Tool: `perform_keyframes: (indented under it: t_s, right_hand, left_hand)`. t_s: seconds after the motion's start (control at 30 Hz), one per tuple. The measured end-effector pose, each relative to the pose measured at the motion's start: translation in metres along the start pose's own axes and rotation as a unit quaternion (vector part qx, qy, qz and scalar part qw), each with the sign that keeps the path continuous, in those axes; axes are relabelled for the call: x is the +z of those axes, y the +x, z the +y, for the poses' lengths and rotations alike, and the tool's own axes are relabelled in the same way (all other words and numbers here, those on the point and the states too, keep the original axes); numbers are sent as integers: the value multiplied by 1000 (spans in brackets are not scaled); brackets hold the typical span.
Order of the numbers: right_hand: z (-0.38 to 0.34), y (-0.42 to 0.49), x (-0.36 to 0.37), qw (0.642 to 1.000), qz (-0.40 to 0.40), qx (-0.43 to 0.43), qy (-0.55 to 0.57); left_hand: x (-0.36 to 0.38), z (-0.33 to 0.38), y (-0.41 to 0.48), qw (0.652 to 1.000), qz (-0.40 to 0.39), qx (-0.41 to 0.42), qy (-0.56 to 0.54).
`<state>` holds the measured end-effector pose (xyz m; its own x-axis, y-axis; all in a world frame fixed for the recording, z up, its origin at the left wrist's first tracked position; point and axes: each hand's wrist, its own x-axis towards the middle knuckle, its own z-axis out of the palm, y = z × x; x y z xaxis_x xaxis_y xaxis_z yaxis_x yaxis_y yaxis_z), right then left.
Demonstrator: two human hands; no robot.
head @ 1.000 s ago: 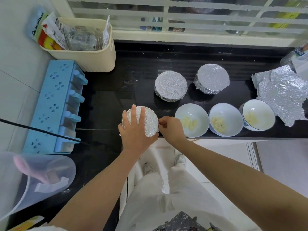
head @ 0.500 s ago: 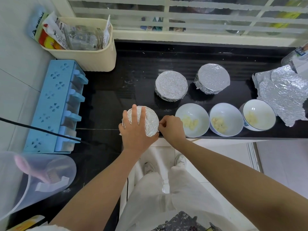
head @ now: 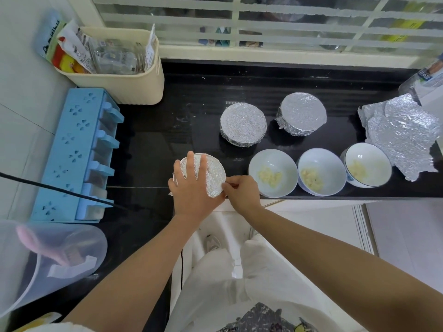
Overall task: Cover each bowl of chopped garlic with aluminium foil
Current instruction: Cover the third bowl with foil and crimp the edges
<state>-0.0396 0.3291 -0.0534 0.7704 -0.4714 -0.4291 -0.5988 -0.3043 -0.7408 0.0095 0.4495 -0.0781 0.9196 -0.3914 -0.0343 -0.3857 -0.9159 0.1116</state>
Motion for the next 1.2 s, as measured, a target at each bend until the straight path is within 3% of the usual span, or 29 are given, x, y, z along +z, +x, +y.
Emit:
perform_keyframes:
  t_s: [0.3,0.5,0.83,1.03,1.2]
  right_hand:
    - [-24,29,-8,996,-31,-15,-85]
    - [-21,37,-6,996,-43,-19,-79]
    - [-15,29,-5,1000,-7,-2,-3]
    - [-12,21,-11,996,-69,-11,52]
    - [-9,10,-14,994,-86,-67,21]
  left_hand:
    - [-12,9,-2,992,-14,-112,-60]
    - [-3,-3,-2,998,-23,-37,-43]
    - [0,-2,-1,999,4,-31,-14]
    - [-2,-2,-1,1000,0,-31,-4]
    - [0,-4,-1,1000,-1,-28,-2]
